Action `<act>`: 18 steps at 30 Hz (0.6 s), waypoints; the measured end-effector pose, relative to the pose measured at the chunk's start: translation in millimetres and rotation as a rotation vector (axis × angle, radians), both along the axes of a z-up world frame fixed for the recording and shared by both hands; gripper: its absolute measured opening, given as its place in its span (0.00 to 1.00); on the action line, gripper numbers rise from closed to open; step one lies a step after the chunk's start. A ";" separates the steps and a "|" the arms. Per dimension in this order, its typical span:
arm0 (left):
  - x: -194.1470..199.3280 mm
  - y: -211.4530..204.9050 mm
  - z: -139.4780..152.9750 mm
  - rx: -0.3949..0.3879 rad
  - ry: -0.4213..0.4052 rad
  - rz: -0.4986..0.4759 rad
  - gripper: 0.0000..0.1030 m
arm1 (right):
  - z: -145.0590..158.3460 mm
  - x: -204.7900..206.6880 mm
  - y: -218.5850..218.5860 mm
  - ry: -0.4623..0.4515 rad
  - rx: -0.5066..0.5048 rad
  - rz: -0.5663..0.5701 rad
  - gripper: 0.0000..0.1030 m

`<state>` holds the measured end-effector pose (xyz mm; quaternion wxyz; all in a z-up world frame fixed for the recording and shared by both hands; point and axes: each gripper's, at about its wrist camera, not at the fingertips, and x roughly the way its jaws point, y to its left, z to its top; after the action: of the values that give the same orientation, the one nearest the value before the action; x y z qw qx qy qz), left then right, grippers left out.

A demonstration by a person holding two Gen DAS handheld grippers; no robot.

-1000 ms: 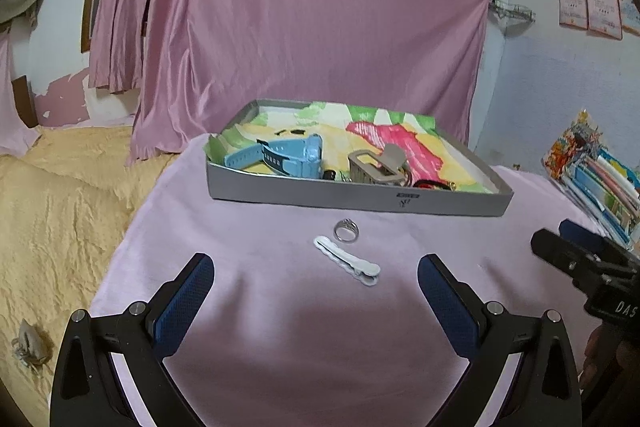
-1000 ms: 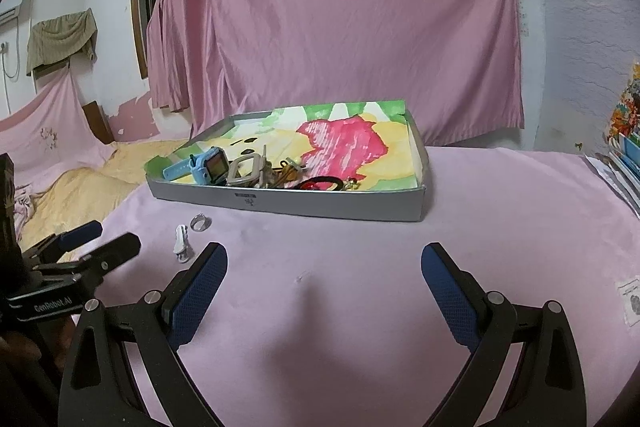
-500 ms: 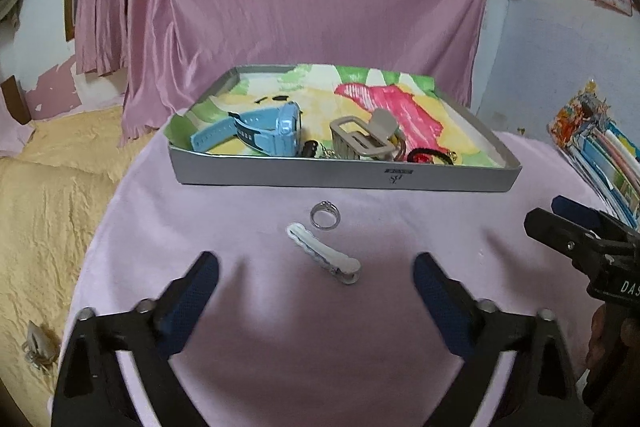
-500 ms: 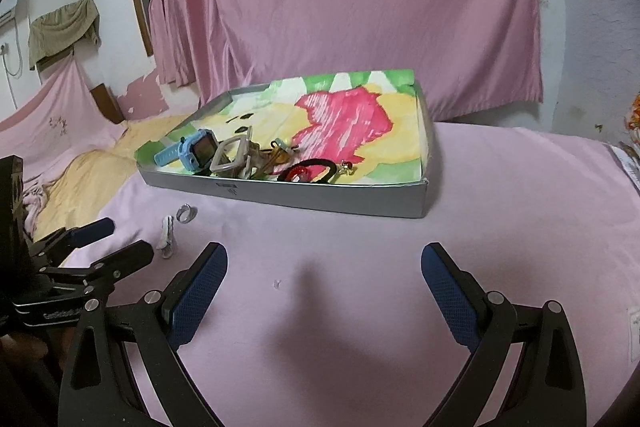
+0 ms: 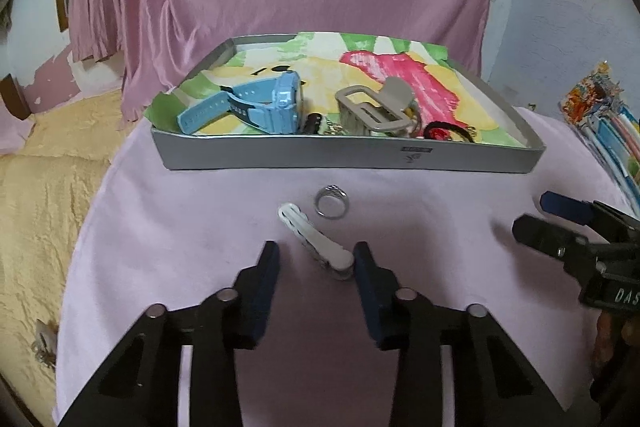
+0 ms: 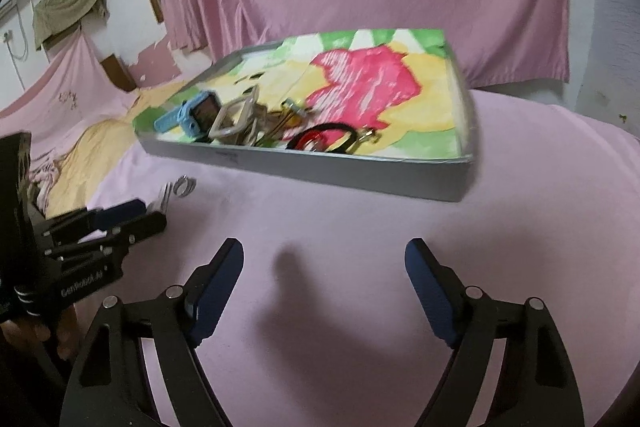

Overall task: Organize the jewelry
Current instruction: 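Close left tool on the white hair clip while right tool approaches the silver ring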

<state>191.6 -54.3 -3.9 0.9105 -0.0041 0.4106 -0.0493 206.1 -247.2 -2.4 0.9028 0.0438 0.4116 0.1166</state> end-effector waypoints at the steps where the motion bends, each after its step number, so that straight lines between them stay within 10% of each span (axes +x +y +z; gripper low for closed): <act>1: 1.1 0.6 0.1 -0.001 0.003 -0.002 0.30 | -1.5 2.1 5.0 0.007 -0.009 0.008 0.76; 18: 21.4 32.7 1.1 -0.054 0.017 -0.017 0.15 | -0.8 30.6 49.9 0.048 -0.044 0.115 0.54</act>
<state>212.9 -21.7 -2.8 0.9060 -0.0257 0.4170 -0.0679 236.7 -197.3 -3.2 0.8852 0.0031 0.4374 0.1583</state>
